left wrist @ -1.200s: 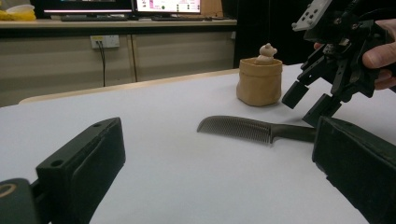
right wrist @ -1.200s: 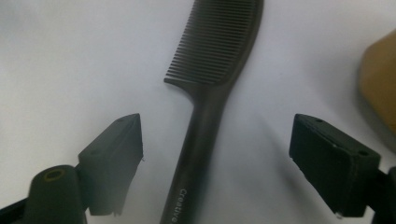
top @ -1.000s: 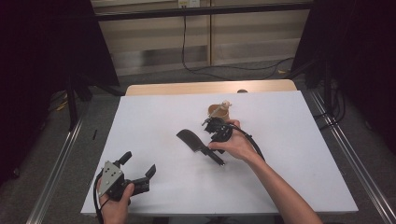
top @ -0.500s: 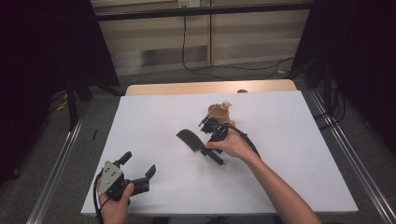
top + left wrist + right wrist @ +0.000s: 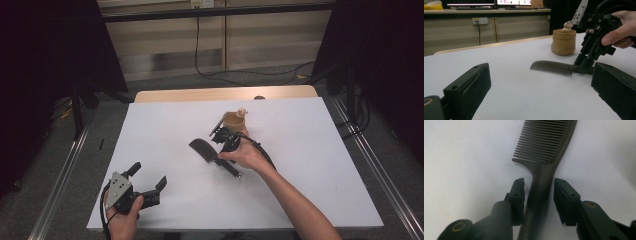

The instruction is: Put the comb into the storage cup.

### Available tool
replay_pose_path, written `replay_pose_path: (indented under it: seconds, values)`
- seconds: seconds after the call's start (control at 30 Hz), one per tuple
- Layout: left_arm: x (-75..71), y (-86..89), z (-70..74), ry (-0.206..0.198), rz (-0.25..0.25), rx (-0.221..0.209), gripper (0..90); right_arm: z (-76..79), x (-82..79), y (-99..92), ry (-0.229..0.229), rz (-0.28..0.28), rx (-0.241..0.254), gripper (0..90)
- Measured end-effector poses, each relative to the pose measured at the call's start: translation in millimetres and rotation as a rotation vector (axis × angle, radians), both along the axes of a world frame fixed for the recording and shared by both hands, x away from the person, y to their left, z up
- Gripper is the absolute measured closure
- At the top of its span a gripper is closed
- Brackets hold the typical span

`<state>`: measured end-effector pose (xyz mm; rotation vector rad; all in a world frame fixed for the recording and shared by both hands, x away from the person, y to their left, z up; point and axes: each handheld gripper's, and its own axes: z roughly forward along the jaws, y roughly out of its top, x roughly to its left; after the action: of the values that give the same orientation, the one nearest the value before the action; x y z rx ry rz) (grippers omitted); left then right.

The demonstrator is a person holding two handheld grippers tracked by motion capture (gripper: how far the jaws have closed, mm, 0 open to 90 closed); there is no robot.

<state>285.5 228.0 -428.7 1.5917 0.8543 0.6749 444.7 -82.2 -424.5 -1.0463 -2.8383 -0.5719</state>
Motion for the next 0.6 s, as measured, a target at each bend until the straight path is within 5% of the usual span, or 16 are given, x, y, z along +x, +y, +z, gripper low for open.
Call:
replay_pose_path:
  seconds: [0.2,0.6]
  values:
    - [-0.4,0.6,0.7,-0.004,0.0,0.003,2.8,-0.5,0.9,5.4,-0.003,-0.01,-0.041,66.5]
    - [0.4,-0.3,0.1,0.001,-0.004,0.005,2.7,-1.5,1.9,2.8,-0.003,-0.025,-0.035,72.6]
